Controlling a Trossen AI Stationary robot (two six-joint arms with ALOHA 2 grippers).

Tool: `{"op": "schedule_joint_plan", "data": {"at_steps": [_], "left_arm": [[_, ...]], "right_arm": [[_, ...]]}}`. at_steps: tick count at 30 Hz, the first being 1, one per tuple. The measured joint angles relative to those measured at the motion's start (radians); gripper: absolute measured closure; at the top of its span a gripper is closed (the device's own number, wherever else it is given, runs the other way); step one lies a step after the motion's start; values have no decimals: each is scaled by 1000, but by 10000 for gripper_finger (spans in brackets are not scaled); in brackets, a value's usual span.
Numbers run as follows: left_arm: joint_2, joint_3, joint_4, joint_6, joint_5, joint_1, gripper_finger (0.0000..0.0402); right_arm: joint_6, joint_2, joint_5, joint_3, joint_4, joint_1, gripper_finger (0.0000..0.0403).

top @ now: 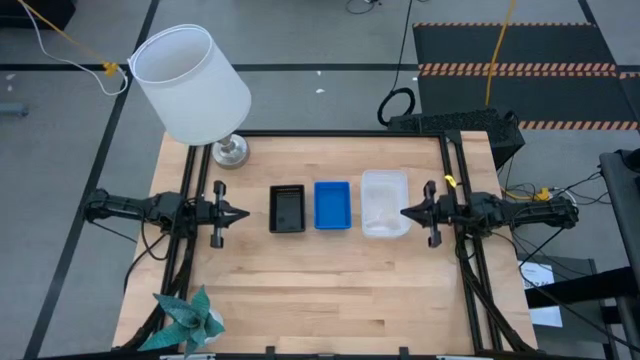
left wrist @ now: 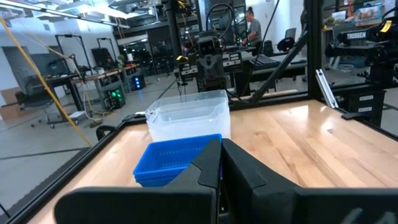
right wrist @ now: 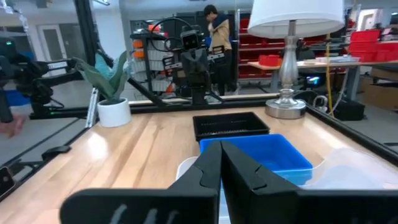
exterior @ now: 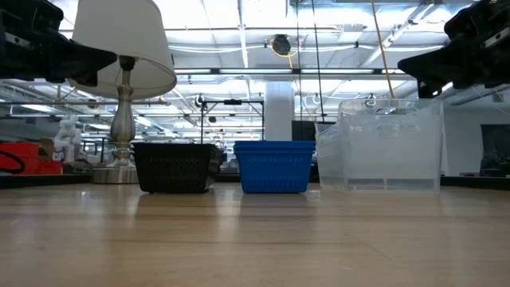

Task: Stack baskets by color
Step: Return to Home Position

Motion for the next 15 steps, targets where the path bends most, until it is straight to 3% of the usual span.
{"op": "schedule_joint_plan", "data": {"at_steps": [7,15], "left_arm": [[0,0,1,0,0,0,385],[0,0,1,0,0,0,385]], "right_arm": [[0,-1,10,0,104,0,403],[0,0,10,0,107,0,403]]}}
